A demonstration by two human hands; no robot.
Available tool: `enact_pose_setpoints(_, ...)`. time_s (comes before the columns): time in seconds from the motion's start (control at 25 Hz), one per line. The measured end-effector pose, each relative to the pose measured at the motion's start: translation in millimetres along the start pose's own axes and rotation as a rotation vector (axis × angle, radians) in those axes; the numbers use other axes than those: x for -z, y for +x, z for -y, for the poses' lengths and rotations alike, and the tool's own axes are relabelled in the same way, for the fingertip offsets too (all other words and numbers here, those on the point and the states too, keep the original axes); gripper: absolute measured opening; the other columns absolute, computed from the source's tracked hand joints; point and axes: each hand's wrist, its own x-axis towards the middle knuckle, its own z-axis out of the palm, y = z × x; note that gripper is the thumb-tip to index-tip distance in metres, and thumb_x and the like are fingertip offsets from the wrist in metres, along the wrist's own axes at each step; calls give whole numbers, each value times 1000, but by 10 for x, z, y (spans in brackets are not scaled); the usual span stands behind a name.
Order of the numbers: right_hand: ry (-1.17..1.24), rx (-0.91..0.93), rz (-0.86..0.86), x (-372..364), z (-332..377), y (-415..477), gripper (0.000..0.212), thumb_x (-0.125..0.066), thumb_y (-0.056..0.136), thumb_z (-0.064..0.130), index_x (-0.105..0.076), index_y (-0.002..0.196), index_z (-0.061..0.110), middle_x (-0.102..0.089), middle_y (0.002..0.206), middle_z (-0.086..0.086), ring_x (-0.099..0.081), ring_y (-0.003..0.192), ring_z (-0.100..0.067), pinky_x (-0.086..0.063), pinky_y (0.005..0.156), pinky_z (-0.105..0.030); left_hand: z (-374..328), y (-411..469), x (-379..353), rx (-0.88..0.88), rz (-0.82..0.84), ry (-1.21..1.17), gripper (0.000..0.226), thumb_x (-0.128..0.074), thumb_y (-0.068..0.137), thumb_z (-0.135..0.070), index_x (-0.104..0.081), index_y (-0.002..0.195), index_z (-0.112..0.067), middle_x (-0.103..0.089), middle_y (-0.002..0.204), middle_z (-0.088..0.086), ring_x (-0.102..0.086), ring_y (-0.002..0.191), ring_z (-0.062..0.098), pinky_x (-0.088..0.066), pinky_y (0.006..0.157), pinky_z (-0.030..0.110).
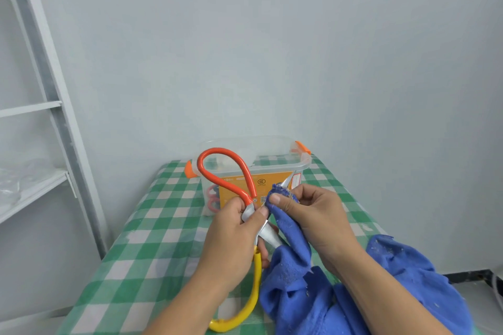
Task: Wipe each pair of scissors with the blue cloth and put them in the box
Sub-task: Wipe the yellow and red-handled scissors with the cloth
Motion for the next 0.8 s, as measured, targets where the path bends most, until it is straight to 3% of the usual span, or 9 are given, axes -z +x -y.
enact_pose_setpoints(0.12, -71, -39, -67, -26, -24, 23, 40, -87, 74, 27, -57, 69, 0, -50, 48, 0, -44, 41, -10, -38, 44, -19, -16, 6, -13, -42, 14, 112, 33, -63, 95, -33, -54, 97, -1, -62, 79, 29, -59, 45, 35, -53, 51, 55)
enact_pose_setpoints(0.36, 90, -57, -273, 176, -6, 139, 42, -84, 79, 24, -48, 61, 10, -47, 49, -1, -40, 42, -14, -34, 44, -24, -11, -23, -47, -86, 41, 254, 19, -57, 101, -23, -52, 85, -14, -56, 60, 3, -62, 49, 33, -54, 60, 50)
enact_pose_setpoints(0.52, 158, -39, -304, 198, -18, 156, 40, -79, 84, 28, -49, 66, 9, -48, 51, -2, -42, 44, -15, -37, 43, -23, 15, -9, -31, -8, 48, 163, 28, -59, 98, -25, -51, 94, 1, -57, 69, 28, -58, 45, 31, -53, 53, 56)
enact_pose_setpoints(0.64, 304, -40, -248, 203, 31, 115, 39, -74, 85, 30, -48, 63, 11, -46, 46, 3, -39, 40, -10, -34, 39, -21, 33, 11, 9, 55, 47, 79, 25, -57, 101, -20, -51, 96, 4, -60, 78, 38, -55, 44, 29, -53, 49, 49)
enact_pose_setpoints(0.8, 70, -35, -27, 138, -6, 54, 40, -81, 67, 38, -55, 67, 8, -51, 52, -1, -43, 45, -11, -37, 45, -22, 20, 26, 26, 83, 44, 16, 22, -56, 101, -17, -53, 99, 5, -60, 81, 42, -51, 40, 28, -50, 45, 40)
